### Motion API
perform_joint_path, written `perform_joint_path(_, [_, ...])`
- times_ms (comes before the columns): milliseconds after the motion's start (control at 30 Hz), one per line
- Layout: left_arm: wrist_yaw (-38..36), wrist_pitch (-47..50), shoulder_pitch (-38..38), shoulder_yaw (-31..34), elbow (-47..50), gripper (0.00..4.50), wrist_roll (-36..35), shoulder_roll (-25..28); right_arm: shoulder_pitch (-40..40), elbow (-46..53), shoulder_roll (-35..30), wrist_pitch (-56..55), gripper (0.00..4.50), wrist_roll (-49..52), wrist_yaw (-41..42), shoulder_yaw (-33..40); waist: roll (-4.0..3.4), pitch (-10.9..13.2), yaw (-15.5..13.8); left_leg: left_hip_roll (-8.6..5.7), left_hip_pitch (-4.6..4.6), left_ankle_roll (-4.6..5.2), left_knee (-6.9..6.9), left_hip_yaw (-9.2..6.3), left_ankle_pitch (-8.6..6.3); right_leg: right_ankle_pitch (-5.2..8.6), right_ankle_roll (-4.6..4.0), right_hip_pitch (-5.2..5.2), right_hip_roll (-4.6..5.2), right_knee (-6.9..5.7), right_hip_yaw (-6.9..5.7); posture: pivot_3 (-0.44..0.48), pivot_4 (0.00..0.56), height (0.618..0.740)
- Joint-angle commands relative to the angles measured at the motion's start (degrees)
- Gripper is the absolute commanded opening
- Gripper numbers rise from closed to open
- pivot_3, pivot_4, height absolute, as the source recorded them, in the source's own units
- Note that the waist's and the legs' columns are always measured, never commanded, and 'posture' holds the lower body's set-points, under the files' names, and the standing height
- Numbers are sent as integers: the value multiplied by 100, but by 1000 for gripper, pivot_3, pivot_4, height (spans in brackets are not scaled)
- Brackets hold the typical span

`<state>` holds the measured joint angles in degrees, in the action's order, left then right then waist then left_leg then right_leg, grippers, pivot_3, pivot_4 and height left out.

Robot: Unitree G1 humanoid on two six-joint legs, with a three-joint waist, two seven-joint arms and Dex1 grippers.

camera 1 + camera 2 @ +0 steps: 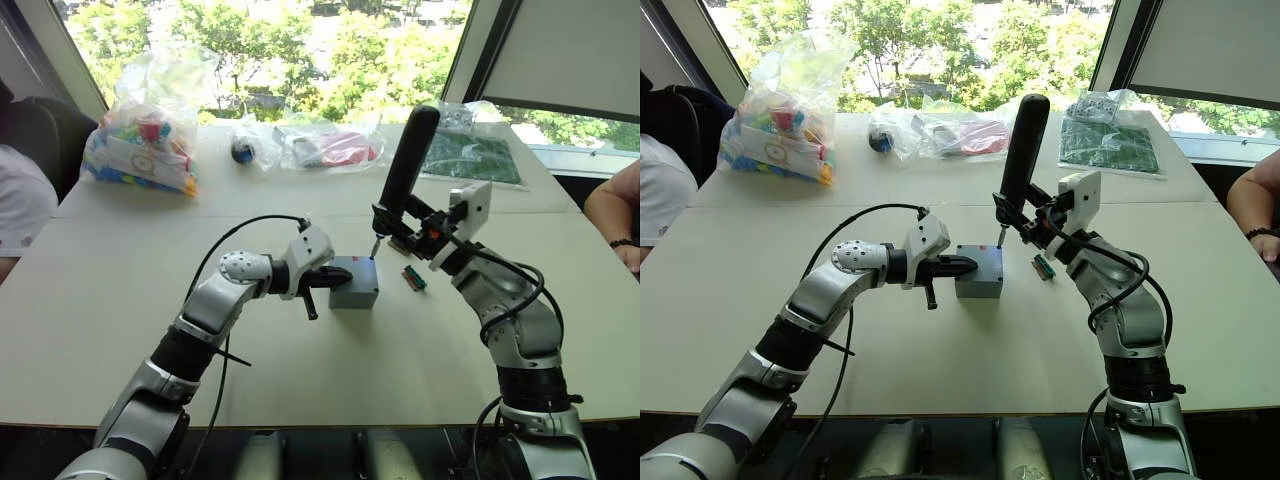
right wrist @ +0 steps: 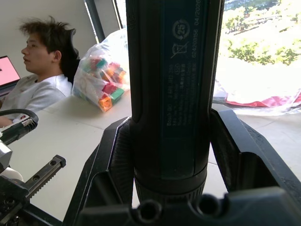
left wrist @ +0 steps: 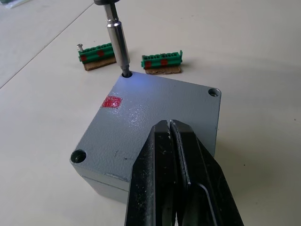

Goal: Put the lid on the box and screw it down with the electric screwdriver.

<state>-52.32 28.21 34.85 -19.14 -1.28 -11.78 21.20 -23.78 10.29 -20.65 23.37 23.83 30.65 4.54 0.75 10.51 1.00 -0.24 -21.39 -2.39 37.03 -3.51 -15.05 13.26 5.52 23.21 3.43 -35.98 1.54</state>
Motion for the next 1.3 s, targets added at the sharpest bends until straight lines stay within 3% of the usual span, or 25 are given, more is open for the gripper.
perform_joint_path(33, [28, 97, -127, -35, -9, 0, 58, -4, 202, -247, -118, 197, 1908, -176, 46, -182, 1, -3, 0, 0, 0, 0, 0, 0, 0, 0, 0, 0, 0, 0, 0, 0, 150, 740])
perform_joint_path(233, [77, 49, -139, -70, -81, 0, 93, -116, 52, -266, -246, 191, 1908, -134, 74, -80, 0, -11, -19, 0, -1, 0, 0, 0, 0, 3, 3, -2, 2, 5, -1, 0, 150, 740])
perform_joint_path(367, [103, -17, -96, -106, -143, 0, 148, -189, -475, -192, -425, 463, 1908, 192, 47, 295, 0, -11, -30, -1, -3, 0, 0, 0, 0, 4, 2, -3, 4, 9, -2, 0, 150, 740])
perform_joint_path(567, [112, 31, -126, -41, 49, 0, 88, -165, -1813, -307, -850, 1116, 1908, 1001, -173, 1117, -36, 25, -38, -6, -35, 0, 4, 1, 0, -1, -7, 19, 13, 22, -3, 0, 150, 740])
perform_joint_path(600, [146, 48, -154, 83, 114, 0, -17, -193, -2356, -551, -1023, 1284, 1908, 1199, -295, 1375, -36, 25, -36, -8, -55, 0, 6, 0, 0, -3, -7, 35, 15, 22, -3, 0, 150, 740])
perform_joint_path(667, [433, 26, -181, 381, 320, 0, -103, -273, -3329, -1203, -1552, 2642, 1908, 1308, -920, 1663, -49, 32, -25, -8, -85, 0, 6, -1, 0, -13, 11, 64, 14, 22, -6, 0, 150, 740])
perform_joint_path(733, [695, 75, -82, 322, 590, 0, 329, -14, -3426, -1427, -2572, 3299, 1908, 894, -214, 878, -45, 35, -53, -12, -121, 0, 9, 8, 1, -17, 17, 117, 22, 0, 2, 0, 150, 740])
perform_joint_path(900, [71, 754, -205, 672, 2058, 0, -702, 439, -3333, -2748, -3886, 5868, 1908, 1070, 715, -233, -20, 31, -20, 0, -120, 46, -9, -6, -26, 10, -20, 113, 8, 12, -20, 0, 150, 740])
perform_joint_path(1100, [0, 1368, -555, 882, 3136, 0, -1328, 872, -3386, -3871, -4079, 5901, 1908, 555, 1317, -1208, -119, 79, 21, -5, -151, 50, 2, 38, -28, 1, -6, 142, 17, 42, 12, 0, 150, 740])
perform_joint_path(1300, [240, 1512, -944, 871, 3339, 0, -1483, 936, -3701, -5054, -3722, 5535, 1908, -69, 1618, -1801, -104, 86, 23, -2, -139, 50, 10, 24, -28, -7, 8, 130, 0, 34, 11, 0, 150, 740])
